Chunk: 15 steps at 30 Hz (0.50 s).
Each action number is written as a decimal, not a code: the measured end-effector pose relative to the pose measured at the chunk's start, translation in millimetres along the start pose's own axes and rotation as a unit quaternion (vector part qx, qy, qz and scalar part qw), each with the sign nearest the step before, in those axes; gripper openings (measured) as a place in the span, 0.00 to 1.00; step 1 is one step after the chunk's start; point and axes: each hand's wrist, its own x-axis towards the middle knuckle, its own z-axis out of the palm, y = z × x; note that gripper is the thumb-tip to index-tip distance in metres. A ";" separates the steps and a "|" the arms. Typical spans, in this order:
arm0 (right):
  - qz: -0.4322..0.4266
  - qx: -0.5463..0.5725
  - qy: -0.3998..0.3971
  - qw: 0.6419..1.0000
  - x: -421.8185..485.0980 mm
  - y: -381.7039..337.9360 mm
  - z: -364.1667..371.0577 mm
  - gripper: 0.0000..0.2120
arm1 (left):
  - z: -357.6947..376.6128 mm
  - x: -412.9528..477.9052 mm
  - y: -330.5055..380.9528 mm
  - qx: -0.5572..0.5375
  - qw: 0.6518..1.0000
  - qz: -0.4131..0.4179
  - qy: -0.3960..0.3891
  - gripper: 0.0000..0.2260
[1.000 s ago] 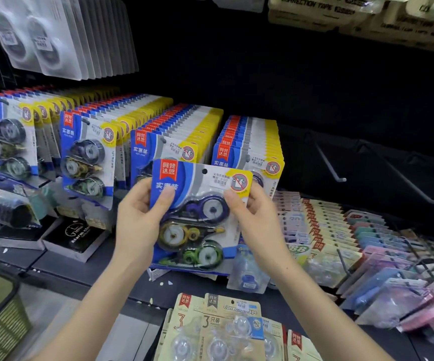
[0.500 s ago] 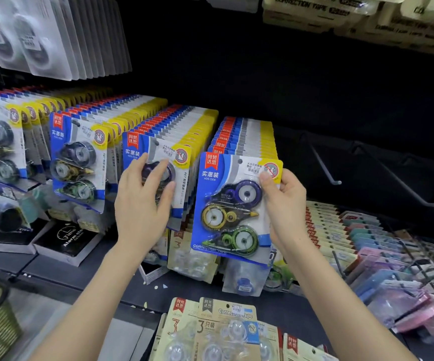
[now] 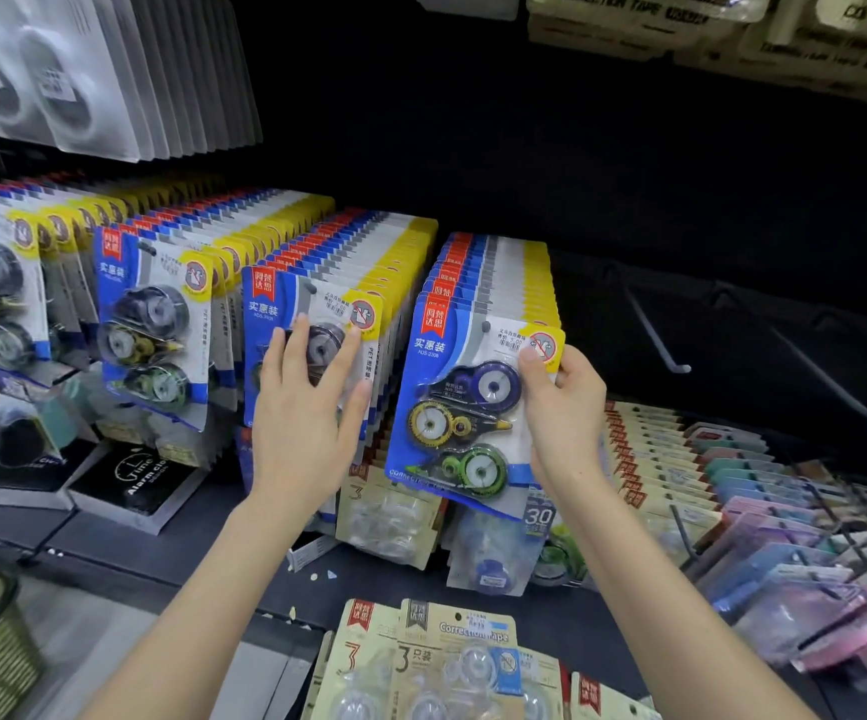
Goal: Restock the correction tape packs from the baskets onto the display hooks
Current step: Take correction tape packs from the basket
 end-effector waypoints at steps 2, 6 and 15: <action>-0.009 -0.017 0.004 1.000 1.2 1.7 0.8 0.07 | 0.0 0.4 0.3 0.001 1.000 0.000 0.004 0.25; -0.050 -0.081 0.016 0.995 0.8 2.6 -3.6 0.12 | 0.5 0.4 0.8 0.008 1.000 0.004 0.005 0.26; -0.079 -0.248 0.014 0.965 -7.0 3.9 -30.5 0.13 | -2.2 -9.3 -2.1 -0.005 1.000 0.018 0.010 0.24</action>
